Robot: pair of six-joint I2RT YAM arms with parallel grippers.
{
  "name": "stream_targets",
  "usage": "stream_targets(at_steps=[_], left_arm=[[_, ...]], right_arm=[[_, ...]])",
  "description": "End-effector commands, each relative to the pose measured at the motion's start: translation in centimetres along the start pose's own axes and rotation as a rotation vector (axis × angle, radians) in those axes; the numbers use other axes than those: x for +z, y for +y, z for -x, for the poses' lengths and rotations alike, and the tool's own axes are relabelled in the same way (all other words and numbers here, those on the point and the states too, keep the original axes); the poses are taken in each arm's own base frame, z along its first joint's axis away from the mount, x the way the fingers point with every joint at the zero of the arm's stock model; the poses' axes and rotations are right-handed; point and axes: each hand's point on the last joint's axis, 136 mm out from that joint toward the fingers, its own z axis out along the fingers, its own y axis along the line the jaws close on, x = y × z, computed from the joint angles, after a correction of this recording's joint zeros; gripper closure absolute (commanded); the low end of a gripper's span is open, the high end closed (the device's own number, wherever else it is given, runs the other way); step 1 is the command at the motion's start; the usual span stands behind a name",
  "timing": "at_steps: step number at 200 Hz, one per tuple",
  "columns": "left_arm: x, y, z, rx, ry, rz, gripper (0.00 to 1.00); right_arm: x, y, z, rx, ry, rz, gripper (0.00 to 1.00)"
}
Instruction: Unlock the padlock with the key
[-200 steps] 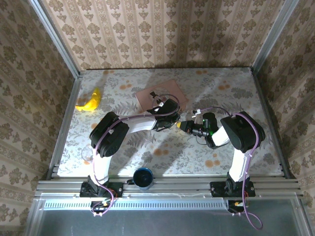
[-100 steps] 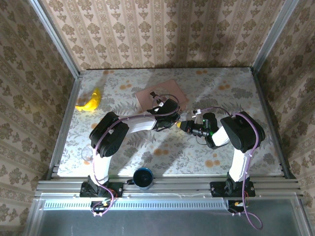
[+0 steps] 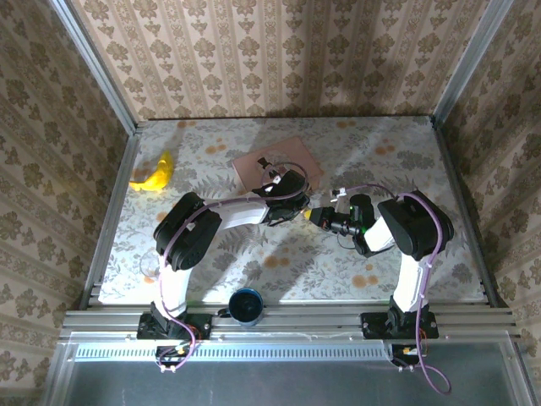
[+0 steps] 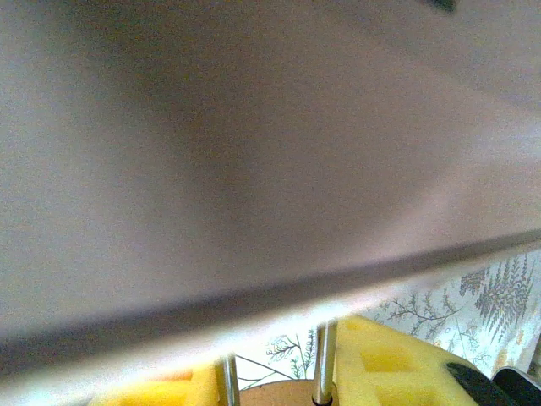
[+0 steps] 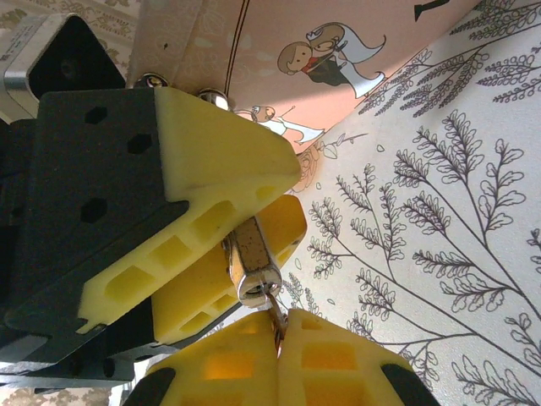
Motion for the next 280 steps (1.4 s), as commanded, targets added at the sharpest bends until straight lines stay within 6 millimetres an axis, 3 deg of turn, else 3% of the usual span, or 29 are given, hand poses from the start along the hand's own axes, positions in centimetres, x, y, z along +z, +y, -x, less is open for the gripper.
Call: stream_targets(at_steps=[1, 66, 146, 188, 243, 280], left_arm=[[-0.3, 1.9, -3.9, -0.078, 0.168, 0.054, 1.0], [-0.1, 2.0, -4.0, -0.075, 0.177, 0.059, 1.0], [-0.1, 2.2, -5.1, -0.039, 0.217, 0.077, 1.0], [0.1, 1.6, -6.3, -0.023, 0.251, 0.065, 1.0], [0.0, 1.8, -6.5, -0.022, 0.259, 0.067, 1.0], [-0.1, 1.9, -5.7, -0.037, 0.233, 0.059, 1.0]], right_arm=[[-0.4, -0.1, 2.6, -0.032, -0.105, 0.001, 1.0], [-0.4, 0.8, 3.3, -0.046, -0.111, 0.041, 1.0], [0.2, 3.8, 4.1, -0.194, 0.004, 0.05, 1.0], [0.3, 5.3, 5.5, -0.247, -0.02, 0.066, 1.0], [1.1, 5.1, 7.5, -0.196, -0.083, 0.068, 1.0], [0.8, 4.4, 6.9, -0.18, -0.067, 0.031, 1.0]])
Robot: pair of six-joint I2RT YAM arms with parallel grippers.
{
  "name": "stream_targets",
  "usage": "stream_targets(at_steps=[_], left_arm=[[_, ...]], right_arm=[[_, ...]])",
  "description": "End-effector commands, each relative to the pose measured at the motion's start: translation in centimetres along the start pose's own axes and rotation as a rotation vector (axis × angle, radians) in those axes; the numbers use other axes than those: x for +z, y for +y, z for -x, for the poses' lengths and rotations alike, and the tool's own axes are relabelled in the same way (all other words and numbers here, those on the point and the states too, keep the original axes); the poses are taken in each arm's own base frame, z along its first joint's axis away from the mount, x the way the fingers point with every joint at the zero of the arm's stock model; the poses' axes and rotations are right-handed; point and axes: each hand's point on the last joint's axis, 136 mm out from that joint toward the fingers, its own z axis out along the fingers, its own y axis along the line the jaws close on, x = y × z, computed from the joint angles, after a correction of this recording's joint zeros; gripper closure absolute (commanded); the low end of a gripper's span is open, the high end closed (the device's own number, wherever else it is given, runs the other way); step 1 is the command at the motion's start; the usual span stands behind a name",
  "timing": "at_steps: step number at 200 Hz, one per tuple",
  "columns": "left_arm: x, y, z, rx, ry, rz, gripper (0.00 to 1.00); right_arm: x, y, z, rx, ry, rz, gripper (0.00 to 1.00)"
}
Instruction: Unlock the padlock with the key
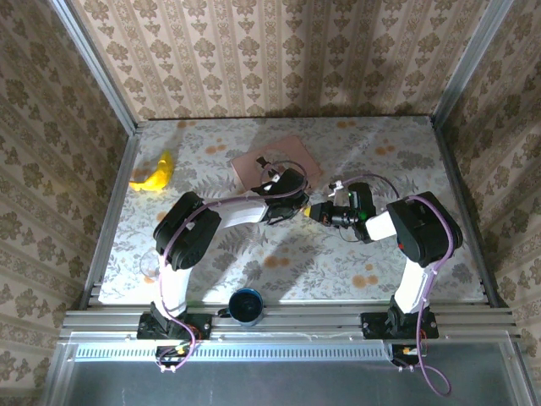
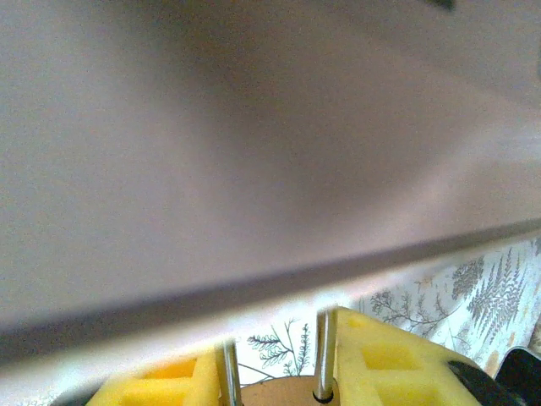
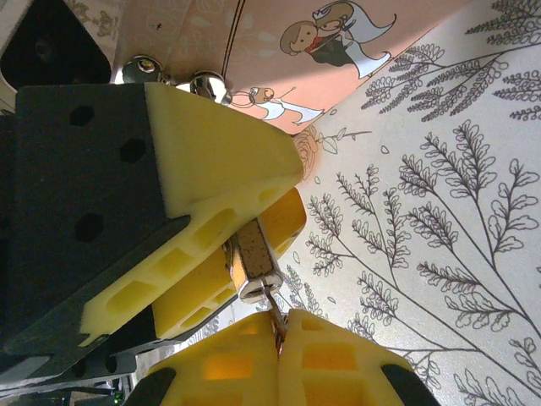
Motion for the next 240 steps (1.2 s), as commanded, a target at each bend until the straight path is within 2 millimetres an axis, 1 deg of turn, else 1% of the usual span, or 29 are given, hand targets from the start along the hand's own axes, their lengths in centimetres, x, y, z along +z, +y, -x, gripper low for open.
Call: stream_targets(at_steps=[1, 24, 50, 67, 81, 122, 138, 175, 211, 231, 240], left_arm=[[-0.1, 2.2, -5.9, -0.02, 0.226, 0.067, 1.0], [-0.2, 2.3, -5.4, -0.024, 0.205, 0.067, 1.0], [-0.2, 2.1, -5.0, -0.037, 0.197, 0.059, 1.0], [-0.2, 2.1, -4.8, -0.042, 0.192, 0.058, 1.0], [-0.1, 2.3, -4.8, -0.047, 0.19, 0.062, 1.0], [-0.3, 2.6, -4.3, -0.068, 0.175, 0.063, 1.0], [-0.3, 2.5, -4.0, -0.07, 0.168, 0.059, 1.0], [-0.3, 2.7, -3.6, -0.076, 0.16, 0.061, 1.0], [-0.3, 2.6, -3.5, -0.077, 0.159, 0.057, 1.0], [-0.2, 2.7, -3.6, -0.074, 0.161, 0.061, 1.0], [-0.2, 2.7, -3.6, -0.074, 0.163, 0.061, 1.0]], right_arm=[[-0.4, 3.8, 6.1, -0.164, -0.187, 0.061, 1.0], [-0.8, 3.1, 5.3, -0.161, -0.166, 0.016, 0.94], [-1.1, 2.7, 4.5, -0.156, -0.146, -0.004, 0.82], [-1.2, 2.6, 4.1, -0.152, -0.144, -0.005, 0.77], [-1.5, 2.7, 3.9, -0.152, -0.149, -0.003, 0.71], [-1.8, 2.5, 3.5, -0.148, -0.137, -0.026, 0.66], [-1.9, 2.4, 3.4, -0.146, -0.132, -0.034, 0.62], [-2.5, 2.2, 2.7, -0.139, -0.126, -0.06, 0.62], [-3.9, 2.1, 1.7, -0.139, -0.121, -0.109, 0.64], [-4.8, 1.8, 0.9, -0.135, -0.118, -0.15, 0.66], [-5.0, 1.7, 0.6, -0.129, -0.115, -0.158, 0.7]])
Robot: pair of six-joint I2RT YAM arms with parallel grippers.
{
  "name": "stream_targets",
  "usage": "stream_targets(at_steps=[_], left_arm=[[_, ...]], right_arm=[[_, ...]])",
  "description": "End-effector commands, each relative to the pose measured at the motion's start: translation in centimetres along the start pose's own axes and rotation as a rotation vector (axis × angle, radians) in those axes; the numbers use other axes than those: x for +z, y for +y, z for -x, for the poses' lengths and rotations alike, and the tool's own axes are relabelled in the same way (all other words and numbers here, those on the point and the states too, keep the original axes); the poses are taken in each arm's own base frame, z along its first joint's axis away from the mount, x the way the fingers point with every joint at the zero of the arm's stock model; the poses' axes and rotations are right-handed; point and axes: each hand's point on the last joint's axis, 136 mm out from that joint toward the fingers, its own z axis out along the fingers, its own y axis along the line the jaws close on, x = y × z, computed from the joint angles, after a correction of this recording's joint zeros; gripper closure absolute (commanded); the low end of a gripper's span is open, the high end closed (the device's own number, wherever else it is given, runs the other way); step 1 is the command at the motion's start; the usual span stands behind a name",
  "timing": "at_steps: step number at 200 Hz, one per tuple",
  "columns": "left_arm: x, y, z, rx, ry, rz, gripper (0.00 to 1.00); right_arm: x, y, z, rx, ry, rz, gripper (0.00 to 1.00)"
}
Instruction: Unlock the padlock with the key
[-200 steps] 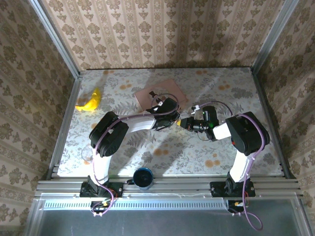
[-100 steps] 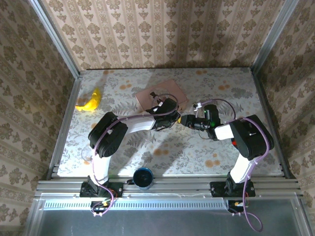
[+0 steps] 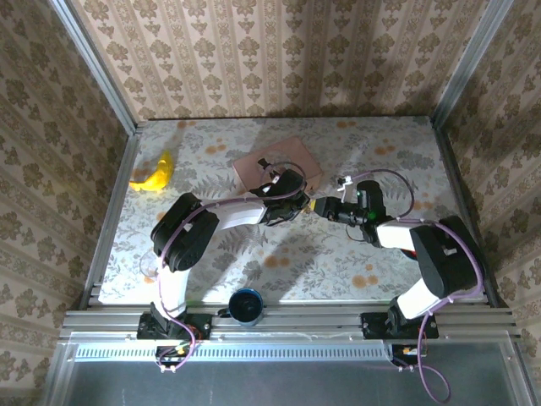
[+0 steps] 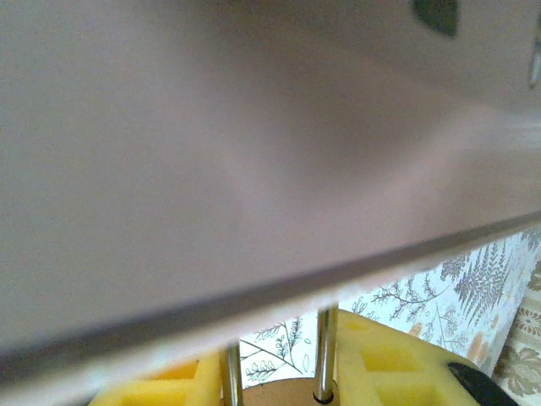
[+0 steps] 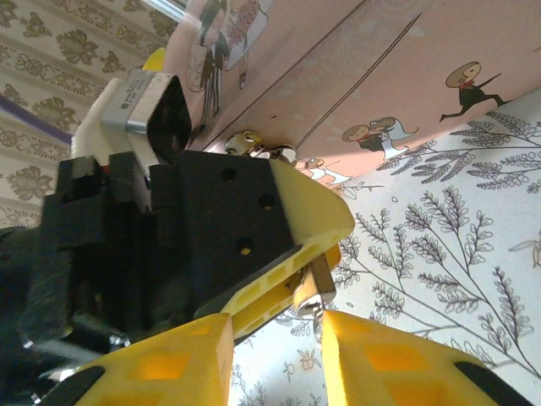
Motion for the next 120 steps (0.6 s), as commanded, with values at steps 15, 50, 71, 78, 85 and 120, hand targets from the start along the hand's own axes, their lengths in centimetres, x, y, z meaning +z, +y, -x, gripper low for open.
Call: stream_targets(at_steps=[15, 50, 71, 78, 85, 120], left_arm=[[0.4, 2.9, -3.0, -0.058, 0.132, 0.081, 1.0], [0.2, 2.9, -3.1, -0.053, 0.133, 0.081, 1.0], [0.2, 2.9, -3.2, -0.053, 0.135, 0.078, 1.0], [0.2, 2.9, -3.2, -0.053, 0.135, 0.079, 1.0], [0.2, 2.9, -3.2, -0.053, 0.135, 0.079, 1.0], [0.2, 2.8, -3.3, -0.046, 0.137, 0.074, 1.0]], right_arm=[[-1.4, -1.2, -1.6, 0.019, 0.018, -0.073, 0.7], [-1.5, -1.1, -2.4, 0.059, 0.029, -0.052, 0.71], [-1.4, -0.8, -2.4, 0.069, 0.028, -0.031, 0.71], [-1.3, -0.9, -2.3, 0.072, 0.028, -0.032, 0.71], [-1.2, -1.0, -2.4, 0.073, 0.03, -0.032, 0.71], [-0.8, -0.8, -1.9, 0.076, 0.022, -0.009, 0.72]])
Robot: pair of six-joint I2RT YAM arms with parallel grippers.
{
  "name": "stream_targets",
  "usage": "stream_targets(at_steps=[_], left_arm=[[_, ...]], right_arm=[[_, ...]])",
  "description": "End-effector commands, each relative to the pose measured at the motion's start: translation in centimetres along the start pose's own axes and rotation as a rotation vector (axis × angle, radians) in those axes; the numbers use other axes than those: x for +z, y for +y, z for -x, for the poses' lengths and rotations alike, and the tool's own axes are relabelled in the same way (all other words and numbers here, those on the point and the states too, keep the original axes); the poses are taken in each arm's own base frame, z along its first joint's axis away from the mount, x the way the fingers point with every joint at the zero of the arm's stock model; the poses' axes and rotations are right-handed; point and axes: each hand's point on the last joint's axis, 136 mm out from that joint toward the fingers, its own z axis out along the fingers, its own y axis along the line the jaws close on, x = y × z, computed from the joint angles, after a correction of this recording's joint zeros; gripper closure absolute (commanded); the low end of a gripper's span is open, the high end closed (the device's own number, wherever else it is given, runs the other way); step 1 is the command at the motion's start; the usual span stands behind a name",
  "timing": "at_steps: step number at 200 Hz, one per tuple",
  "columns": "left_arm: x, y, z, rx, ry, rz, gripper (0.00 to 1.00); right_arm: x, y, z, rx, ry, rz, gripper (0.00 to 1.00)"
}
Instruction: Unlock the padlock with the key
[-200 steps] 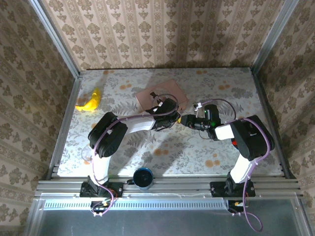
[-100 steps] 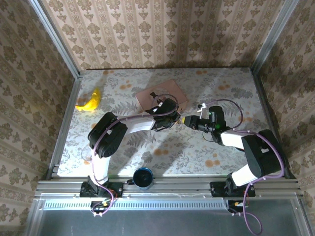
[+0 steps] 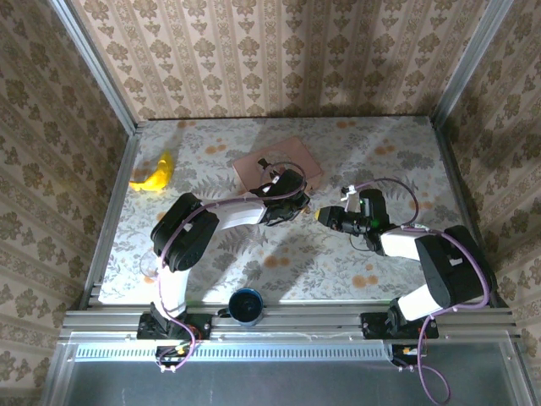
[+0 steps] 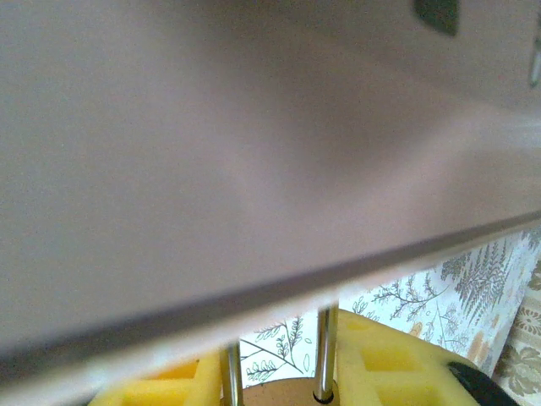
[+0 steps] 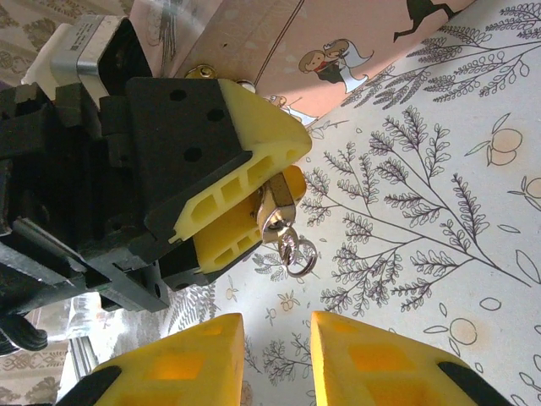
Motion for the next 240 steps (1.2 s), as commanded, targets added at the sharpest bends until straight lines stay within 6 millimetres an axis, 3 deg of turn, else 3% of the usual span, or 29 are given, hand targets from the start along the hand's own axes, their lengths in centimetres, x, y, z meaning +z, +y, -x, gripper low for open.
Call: stream_targets(at_steps=[1, 115, 189, 240], left_arm=[[0.2, 2.7, -3.3, -0.049, 0.137, 0.073, 1.0], [0.3, 2.8, -3.5, -0.049, 0.143, 0.075, 1.0], [0.2, 2.8, -3.6, -0.046, 0.143, 0.071, 1.0], [0.3, 2.9, -3.6, -0.047, 0.147, 0.073, 1.0]], right_arm=[[0.3, 0.4, 0.6, 0.003, -0.012, 0.033, 0.72], [1.8, 1.6, 1.1, 0.006, -0.004, 0.106, 0.76], [3.5, 0.2, 1.4, 0.034, -0.007, 0.09, 0.75], [4.2, 0.4, 1.4, 0.04, -0.007, 0.116, 0.77]])
